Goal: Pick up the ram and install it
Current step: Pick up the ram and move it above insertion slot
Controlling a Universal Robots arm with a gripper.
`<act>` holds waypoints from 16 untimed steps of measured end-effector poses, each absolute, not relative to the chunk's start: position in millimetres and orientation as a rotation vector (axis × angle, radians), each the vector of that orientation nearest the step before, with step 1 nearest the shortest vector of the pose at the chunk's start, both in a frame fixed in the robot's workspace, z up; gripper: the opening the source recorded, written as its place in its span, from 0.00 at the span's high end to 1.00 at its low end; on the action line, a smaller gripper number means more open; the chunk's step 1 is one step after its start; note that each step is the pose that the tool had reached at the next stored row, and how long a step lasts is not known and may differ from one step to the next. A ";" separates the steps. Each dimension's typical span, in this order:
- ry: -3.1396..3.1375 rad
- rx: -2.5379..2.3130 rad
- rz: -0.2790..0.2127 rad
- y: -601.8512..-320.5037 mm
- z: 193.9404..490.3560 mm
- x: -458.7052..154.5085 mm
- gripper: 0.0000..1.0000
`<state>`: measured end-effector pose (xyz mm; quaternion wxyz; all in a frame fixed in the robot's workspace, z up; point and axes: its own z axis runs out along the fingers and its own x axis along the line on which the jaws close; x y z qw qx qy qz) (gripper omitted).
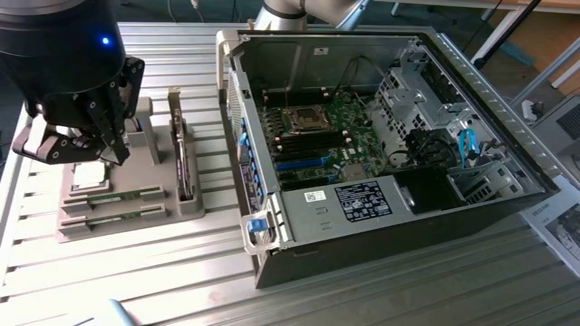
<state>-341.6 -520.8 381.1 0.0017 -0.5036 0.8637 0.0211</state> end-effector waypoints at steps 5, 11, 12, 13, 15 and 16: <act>2.619 -1.731 0.067 -520.8 380.4 -341.6 0.90; 2.502 -1.902 0.067 -520.7 379.7 -341.6 0.90; 2.488 -1.921 0.066 -520.7 379.6 -341.6 0.90; 2.473 -1.940 0.066 -520.8 379.6 -341.5 0.90; 2.460 -1.958 0.066 -520.8 379.6 -341.5 0.90; 2.443 -1.979 0.066 -520.7 379.4 -341.5 0.90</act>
